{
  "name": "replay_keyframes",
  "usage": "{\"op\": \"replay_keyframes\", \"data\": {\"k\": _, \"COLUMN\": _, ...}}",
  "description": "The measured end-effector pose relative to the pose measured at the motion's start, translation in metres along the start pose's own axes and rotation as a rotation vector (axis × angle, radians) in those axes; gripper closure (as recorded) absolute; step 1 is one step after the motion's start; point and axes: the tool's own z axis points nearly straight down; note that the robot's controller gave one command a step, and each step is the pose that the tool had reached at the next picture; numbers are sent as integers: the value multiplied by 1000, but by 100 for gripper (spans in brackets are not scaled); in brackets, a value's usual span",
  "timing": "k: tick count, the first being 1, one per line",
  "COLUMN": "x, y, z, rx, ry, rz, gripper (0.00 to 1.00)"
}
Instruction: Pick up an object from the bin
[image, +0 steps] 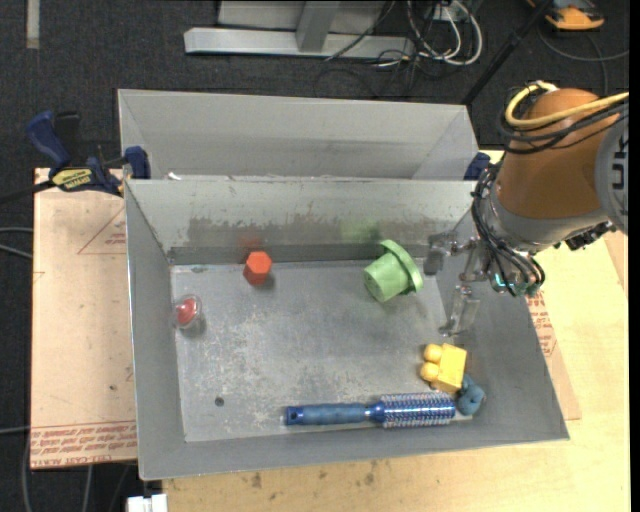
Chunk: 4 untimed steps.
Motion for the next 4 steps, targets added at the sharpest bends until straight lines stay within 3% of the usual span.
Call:
{"op": "replay_keyframes", "data": {"k": 1, "x": -36, "y": 28, "z": 87, "rx": -1, "ry": -9, "rz": 300, "gripper": 0}}
{"op": "replay_keyframes", "data": {"k": 2, "x": -67, "y": 48, "z": 128, "rx": 1, "ry": -13, "rz": 223, "gripper": 0}}
{"op": "replay_keyframes", "data": {"k": 3, "x": -66, "y": 93, "z": 128, "rx": -2, "ry": -9, "rz": 213, "gripper": 0}}
{"op": "replay_keyframes", "data": {"k": 4, "x": -66, "y": 90, "z": 128, "rx": 0, "ry": -10, "rz": 216, "gripper": 100}}
